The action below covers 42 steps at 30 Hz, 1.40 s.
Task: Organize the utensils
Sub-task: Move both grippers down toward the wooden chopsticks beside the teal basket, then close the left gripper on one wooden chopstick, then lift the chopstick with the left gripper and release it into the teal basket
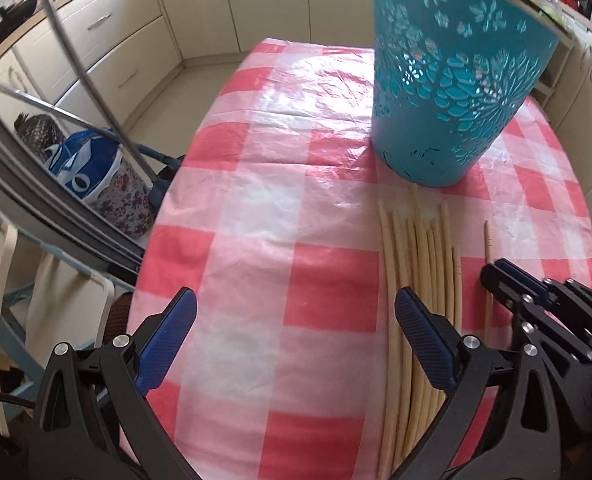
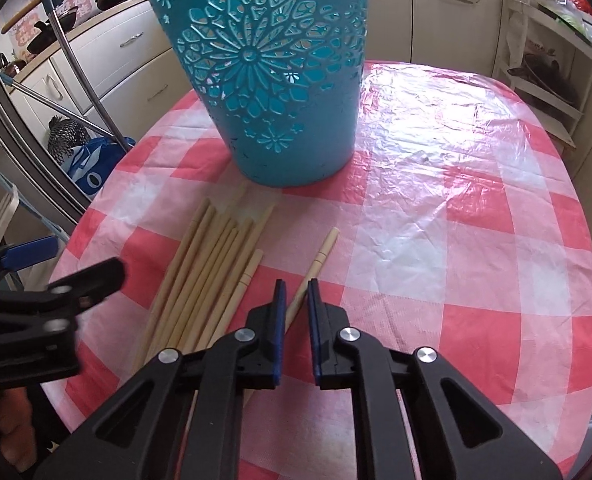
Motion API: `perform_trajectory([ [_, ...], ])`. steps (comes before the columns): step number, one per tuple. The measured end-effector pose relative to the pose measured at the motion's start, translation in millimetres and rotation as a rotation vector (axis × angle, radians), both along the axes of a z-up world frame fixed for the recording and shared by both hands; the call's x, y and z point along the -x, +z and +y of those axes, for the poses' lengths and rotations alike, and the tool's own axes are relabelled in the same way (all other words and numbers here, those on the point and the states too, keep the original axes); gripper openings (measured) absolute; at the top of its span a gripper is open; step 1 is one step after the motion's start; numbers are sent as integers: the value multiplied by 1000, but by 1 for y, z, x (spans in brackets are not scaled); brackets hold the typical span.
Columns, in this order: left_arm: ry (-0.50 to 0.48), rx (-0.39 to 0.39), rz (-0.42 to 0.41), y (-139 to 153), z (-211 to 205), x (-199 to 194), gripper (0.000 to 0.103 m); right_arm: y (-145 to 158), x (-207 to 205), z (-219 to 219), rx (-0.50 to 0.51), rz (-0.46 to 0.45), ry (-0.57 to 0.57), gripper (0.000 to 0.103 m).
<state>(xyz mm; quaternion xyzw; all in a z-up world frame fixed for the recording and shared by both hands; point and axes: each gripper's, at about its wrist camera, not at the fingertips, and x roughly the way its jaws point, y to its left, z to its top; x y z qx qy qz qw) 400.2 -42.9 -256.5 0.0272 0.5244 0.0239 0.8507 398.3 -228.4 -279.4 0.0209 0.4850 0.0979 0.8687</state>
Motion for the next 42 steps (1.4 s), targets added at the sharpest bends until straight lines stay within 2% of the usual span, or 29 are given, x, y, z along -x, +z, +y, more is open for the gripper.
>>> perform_trajectory([
  [7,-2,-37,20,-18,-10,-20,95,1,0,-7,-60,38,3,11],
  [12,-17,-56,5,-20,-15,-28,95,2,2,-5,-62,44,13,12],
  [15,-34,-81,14,-21,-20,-34,95,3,2,-6,-60,39,6,18],
  [20,-63,-112,0,-24,-25,-35,95,2,1,-9,-53,40,-3,18],
  [24,-94,-99,1,-24,-26,-40,91,3,0,-9,-41,33,-6,18],
  [26,-110,-86,10,-24,-27,-43,86,3,-2,-10,-34,30,-14,20],
  [27,-121,-79,11,-23,-28,-44,79,2,-2,-11,-33,30,-18,21],
  [28,-141,-57,11,-22,-30,-45,66,2,-3,-12,-35,30,-24,21],
  [29,-155,-36,12,-21,-30,-46,59,2,-3,-12,-36,30,-28,22],
  [31,-196,6,17,-19,-34,-44,27,2,-3,-13,-36,29,-29,23],
  [33,-232,28,26,-17,-40,-40,7,2,-3,-12,-33,27,-26,26],
  [35,-234,64,37,-15,-39,-35,5,2,-3,-11,-33,24,-23,27],
  [36,-226,108,35,-12,-34,-30,5,2,-3,-11,-35,24,-24,27],
  [38,-212,170,-9,3,-22,-16,5,2,-3,-14,-48,27,-27,27],
  [42,-175,362,-194,65,13,18,5,2,-3,-19,-77,35,-39,28],
])
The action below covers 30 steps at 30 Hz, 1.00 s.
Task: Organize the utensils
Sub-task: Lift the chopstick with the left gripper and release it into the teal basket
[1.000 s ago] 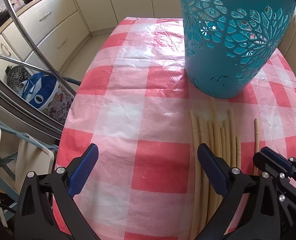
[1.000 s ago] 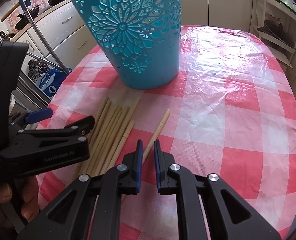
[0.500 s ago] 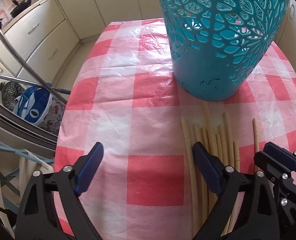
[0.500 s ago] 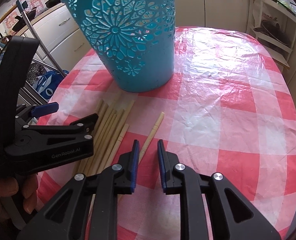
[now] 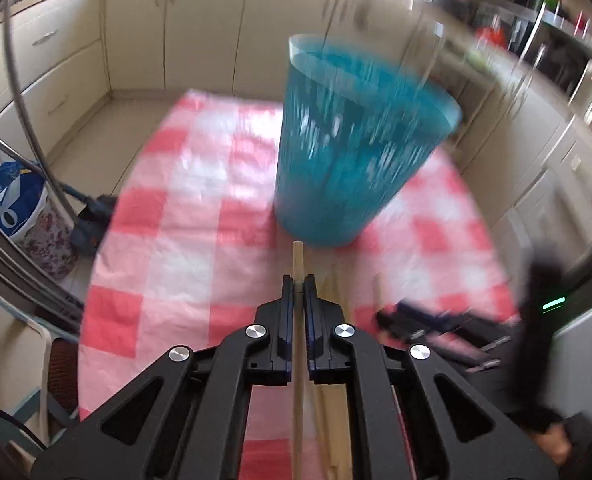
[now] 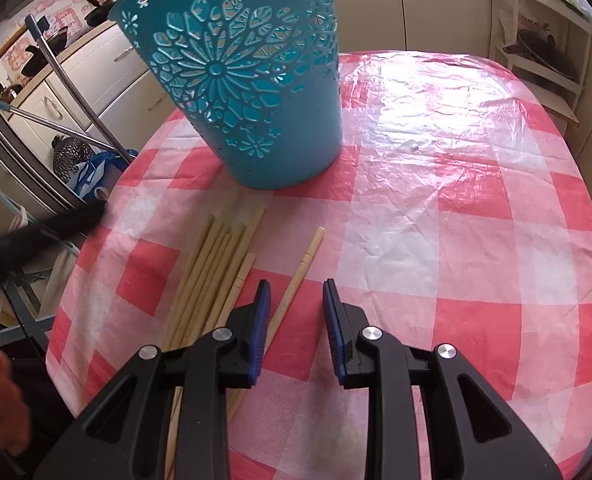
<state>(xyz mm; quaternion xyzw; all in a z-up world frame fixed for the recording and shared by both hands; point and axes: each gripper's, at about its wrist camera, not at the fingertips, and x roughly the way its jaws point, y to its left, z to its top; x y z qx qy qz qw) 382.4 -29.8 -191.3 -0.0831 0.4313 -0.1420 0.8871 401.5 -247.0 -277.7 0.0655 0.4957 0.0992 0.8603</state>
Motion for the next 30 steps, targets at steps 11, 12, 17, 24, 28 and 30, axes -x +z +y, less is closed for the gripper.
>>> perform_trajectory([
  [11,200,237,-649,160,1,-4,5,0,0,-2,-23,2,-11,31],
  [12,243,214,-703,167,-4,-10,5,0,0,-2,-21,1,-10,32],
  [17,360,220,-772,166,-21,-48,5,0,1,-1,-13,-5,-4,33],
  [24,381,148,-685,116,-34,-99,5,0,0,1,2,-10,4,33],
  [28,369,113,-641,87,-33,-103,5,0,0,2,10,-12,3,33],
  [30,356,102,-612,73,-32,-105,5,0,0,2,13,-14,2,33],
])
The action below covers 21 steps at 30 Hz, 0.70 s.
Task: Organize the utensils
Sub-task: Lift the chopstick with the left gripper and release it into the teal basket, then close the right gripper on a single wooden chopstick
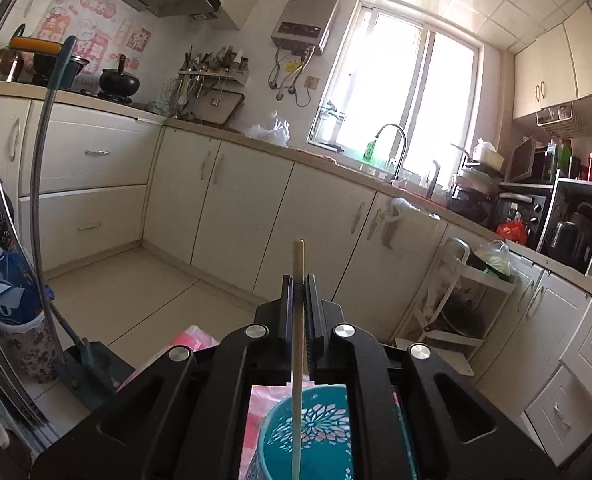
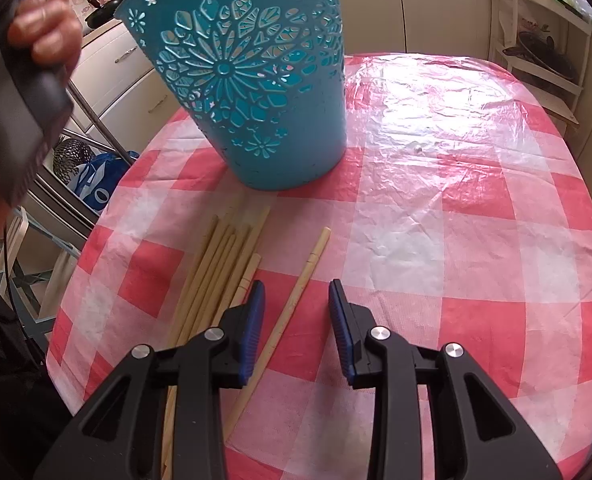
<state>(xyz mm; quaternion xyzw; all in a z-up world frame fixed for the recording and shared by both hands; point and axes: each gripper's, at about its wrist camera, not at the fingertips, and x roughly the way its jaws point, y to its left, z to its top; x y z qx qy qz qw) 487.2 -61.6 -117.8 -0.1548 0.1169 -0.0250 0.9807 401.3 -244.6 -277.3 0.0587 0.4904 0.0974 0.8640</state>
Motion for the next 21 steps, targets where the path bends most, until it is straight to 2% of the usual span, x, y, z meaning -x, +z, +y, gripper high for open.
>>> perform_trajectory([
  [4,-45,-53,50,-15,-1,9,5,0,0,1,7,-3,2,33],
  [6,-81,-93,101,-21,-1,16,11,0,0,0,10,-3,3,33],
  [8,-96,-113,146,-23,4,26,26,0,0,0,15,-4,4,33],
  [10,-81,-123,167,-23,18,42,53,0,1,-2,17,-6,5,33],
  [13,-45,-101,184,-17,43,66,68,0,2,-5,9,-10,2,33],
  [16,-42,-80,201,-14,64,80,77,-1,3,-6,7,-17,-7,33],
  [21,-35,-34,247,-14,90,77,79,0,-4,1,52,-15,-68,33],
])
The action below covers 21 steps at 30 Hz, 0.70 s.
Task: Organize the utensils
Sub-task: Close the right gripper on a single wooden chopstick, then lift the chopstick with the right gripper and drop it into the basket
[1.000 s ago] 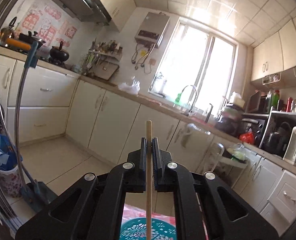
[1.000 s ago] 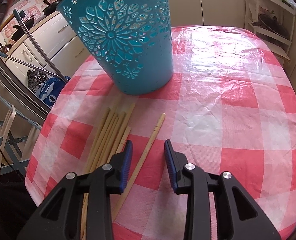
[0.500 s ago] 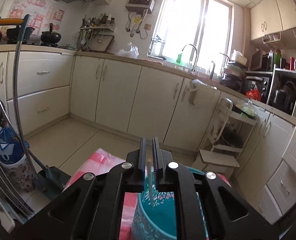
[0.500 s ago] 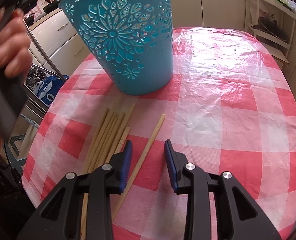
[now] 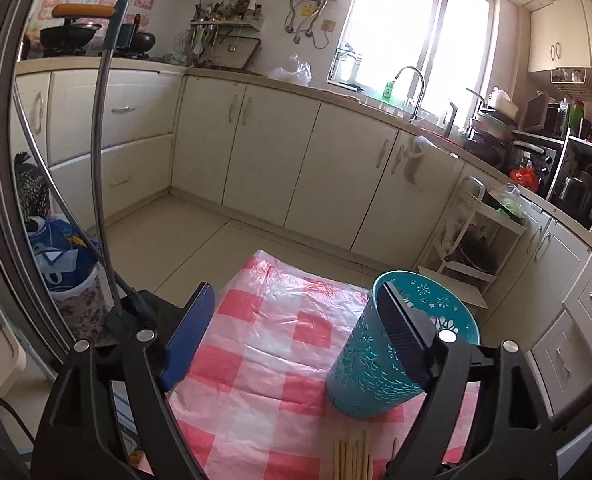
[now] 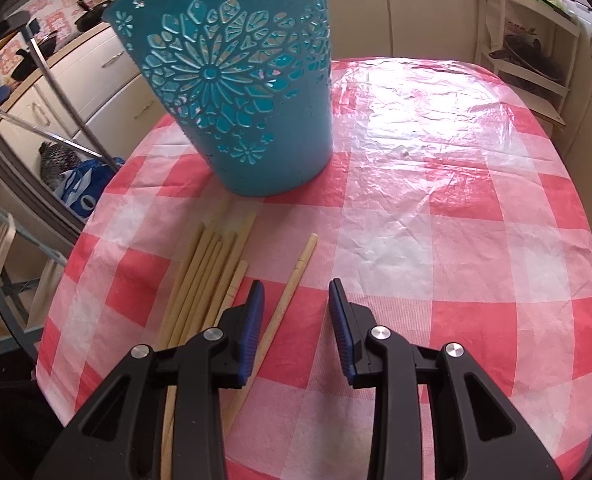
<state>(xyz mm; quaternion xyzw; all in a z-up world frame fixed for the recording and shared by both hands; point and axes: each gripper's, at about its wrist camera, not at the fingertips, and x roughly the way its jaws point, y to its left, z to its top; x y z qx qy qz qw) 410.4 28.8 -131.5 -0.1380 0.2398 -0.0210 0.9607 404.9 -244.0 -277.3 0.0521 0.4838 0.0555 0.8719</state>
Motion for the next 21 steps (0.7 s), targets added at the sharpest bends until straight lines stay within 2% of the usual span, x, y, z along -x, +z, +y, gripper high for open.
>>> perform_trajectory([
  [3,1,18,26,-3,9,-4,80,0,-4,13,88,-5,-33,33],
  [7,-5,44,63,-4,17,-8,80,-1,-4,35,247,-20,-3,33],
  [8,-7,49,64,-3,20,-7,80,0,-4,38,267,-19,22,23],
  [10,-10,51,66,-2,22,-7,80,1,-4,41,256,11,64,9],
  [11,-13,53,68,-1,24,-7,80,2,-4,41,260,26,77,6],
  [14,-7,65,74,-2,30,-7,81,9,0,21,130,74,60,5],
  [16,-4,77,82,-3,34,-8,81,21,9,4,30,61,32,5],
  [19,8,96,92,-4,39,-9,81,58,25,-18,-161,-3,23,5],
  [21,13,100,95,-5,40,-9,81,98,33,-25,-273,-110,57,5],
])
